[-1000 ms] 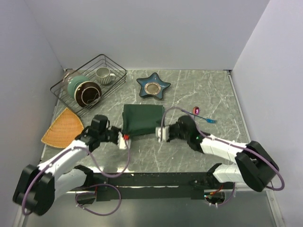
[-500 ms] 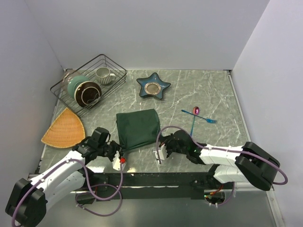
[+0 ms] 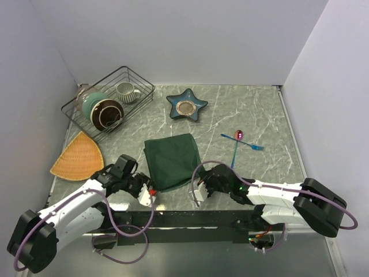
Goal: Fold the napkin into a case and place the utensils inside
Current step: Turn over the upper triangle folded napkin at the center of the board.
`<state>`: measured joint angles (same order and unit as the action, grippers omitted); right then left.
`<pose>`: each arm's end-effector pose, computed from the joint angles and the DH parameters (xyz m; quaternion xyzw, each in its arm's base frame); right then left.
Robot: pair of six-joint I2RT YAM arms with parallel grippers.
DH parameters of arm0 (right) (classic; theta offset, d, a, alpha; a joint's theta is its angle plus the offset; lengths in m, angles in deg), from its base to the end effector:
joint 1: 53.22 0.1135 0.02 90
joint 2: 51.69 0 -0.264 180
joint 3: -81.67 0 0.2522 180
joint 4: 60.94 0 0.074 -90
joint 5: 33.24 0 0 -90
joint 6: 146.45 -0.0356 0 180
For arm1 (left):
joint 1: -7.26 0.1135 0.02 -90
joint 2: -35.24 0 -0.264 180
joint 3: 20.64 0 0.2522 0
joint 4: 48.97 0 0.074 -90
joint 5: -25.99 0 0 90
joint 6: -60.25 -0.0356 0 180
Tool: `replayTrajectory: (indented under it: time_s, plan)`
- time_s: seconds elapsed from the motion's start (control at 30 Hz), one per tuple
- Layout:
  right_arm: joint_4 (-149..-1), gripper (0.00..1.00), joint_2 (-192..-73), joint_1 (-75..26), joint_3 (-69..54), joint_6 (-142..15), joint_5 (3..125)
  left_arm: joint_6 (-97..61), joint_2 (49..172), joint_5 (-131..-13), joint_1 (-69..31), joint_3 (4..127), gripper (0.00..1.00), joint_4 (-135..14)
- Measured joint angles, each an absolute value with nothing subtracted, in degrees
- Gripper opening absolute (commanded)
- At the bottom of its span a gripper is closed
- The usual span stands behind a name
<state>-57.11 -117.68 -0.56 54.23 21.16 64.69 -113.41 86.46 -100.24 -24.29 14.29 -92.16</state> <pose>0.1172 0.1617 0.1353 -0.8153 0.3425 -0.0402 0.4651 0.1159 -0.0958 0.1601 0.8181 0.4221 -0.1596 0.3565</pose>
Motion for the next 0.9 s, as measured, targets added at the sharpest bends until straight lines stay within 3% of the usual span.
replayTrajectory:
  time_s: [0.3, 0.4, 0.43, 0.53, 0.57, 0.77, 0.87, 0.9]
  plan:
    - [-62.49, 0.0, -117.92, 1.04, 54.19, 20.98, 61.84, -100.93, 85.43, -99.06, -21.25, 23.3, 0.56, -98.34]
    - [-63.93, 0.18, -117.9, 1.15, 54.19, 20.96, 61.25, -98.98, 85.3, -99.3, -18.08, 23.84, 0.56, -99.46]
    - [-64.24, 0.45, -117.9, 1.21, 54.19, 20.79, 60.97, -98.83, 85.5, -99.32, -17.32, 23.89, 0.56, -99.96]
    - [-64.65, 0.77, -117.14, 1.47, 53.69, 19.93, 59.42, -97.76, 86.22, -99.56, -16.42, 23.89, 0.56, -100.77]
    - [-65.35, 0.82, -116.11, 1.54, 52.68, 18.88, 59.33, -97.34, 86.44, -99.76, -16.4, 23.89, 0.56, -100.68]
    - [-75.67, 0.9, -110.12, 1.54, 48.24, 10.01, 58.19, -91.81, 89.06, -100.63, -16.44, 24.15, 0.53, -98.95]
    - [-81.31, 0.89, -106.12, 1.54, 45.67, 4.87, 57.8, -88.53, 89.5, -100.37, -17.4, 24.22, 0.51, -97.67]
    - [-83.28, 0.85, -104.48, 1.54, 44.73, 2.95, 57.71, -87.13, 89.39, -100.02, -18.72, 24.22, 0.49, -96.86]
